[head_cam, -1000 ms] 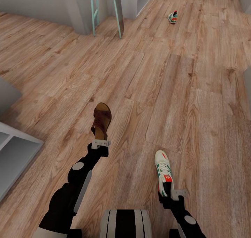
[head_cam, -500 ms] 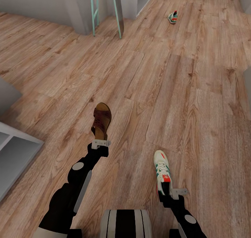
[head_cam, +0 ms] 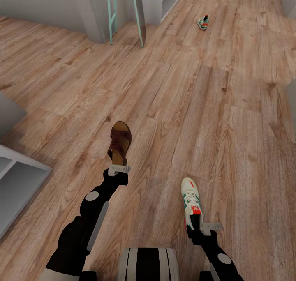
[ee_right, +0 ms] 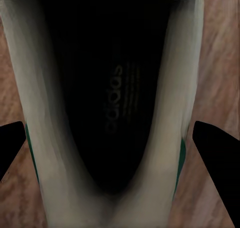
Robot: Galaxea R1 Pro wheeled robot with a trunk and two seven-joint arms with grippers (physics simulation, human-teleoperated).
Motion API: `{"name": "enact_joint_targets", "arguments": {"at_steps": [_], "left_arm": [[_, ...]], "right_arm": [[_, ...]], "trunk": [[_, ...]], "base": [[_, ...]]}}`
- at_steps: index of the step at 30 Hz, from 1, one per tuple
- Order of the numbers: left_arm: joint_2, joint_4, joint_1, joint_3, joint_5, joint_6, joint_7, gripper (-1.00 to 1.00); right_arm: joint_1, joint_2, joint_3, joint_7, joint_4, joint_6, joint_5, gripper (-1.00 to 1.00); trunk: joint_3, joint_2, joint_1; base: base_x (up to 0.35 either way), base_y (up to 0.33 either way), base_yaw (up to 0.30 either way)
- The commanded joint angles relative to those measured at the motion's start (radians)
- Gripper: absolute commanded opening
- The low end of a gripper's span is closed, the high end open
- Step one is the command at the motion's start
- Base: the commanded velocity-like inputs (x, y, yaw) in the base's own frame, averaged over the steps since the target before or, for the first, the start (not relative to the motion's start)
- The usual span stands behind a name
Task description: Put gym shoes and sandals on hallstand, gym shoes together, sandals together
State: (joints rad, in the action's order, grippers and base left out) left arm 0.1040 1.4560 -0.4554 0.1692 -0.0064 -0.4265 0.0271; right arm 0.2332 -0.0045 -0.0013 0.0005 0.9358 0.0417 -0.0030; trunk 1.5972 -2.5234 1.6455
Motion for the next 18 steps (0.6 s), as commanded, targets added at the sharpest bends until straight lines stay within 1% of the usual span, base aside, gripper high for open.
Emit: {"name": "enact_joint_targets", "arguments": {"at_steps": [1,14,16,18], "left_arm": [[0.000,0.002,0.000,-0.001,-0.004,-0.006,0.005,-1.00],[0.000,0.001,0.000,0.000,-0.003,-0.007,0.005,-1.00],[0.000,0.017,0.002,0.000,-0.002,-0.009,0.005,-1.00],[0.001,0.028,0.005,0.000,-0.002,-0.009,0.005,-1.00]], "right_arm": [[0.000,0.000,0.000,0.001,0.001,0.004,-0.002,-1.00],[0.000,0.000,0.002,0.000,0.007,0.004,-0.002,-1.00],[0.000,0.002,0.004,-0.002,0.073,0.004,-0.002,-1.00],[-0.002,0.003,0.004,-0.003,0.105,0.004,-0.002,-1.00]], "trunk": [[-0.003,0.000,-0.001],[-0.054,0.003,-0.006],[-0.061,0.004,-0.007],[-0.069,0.004,-0.008]], "base": [[0.000,0.000,0.000],[0.000,0.000,0.000],[0.000,0.000,0.000],[0.000,0.000,0.000]]}}
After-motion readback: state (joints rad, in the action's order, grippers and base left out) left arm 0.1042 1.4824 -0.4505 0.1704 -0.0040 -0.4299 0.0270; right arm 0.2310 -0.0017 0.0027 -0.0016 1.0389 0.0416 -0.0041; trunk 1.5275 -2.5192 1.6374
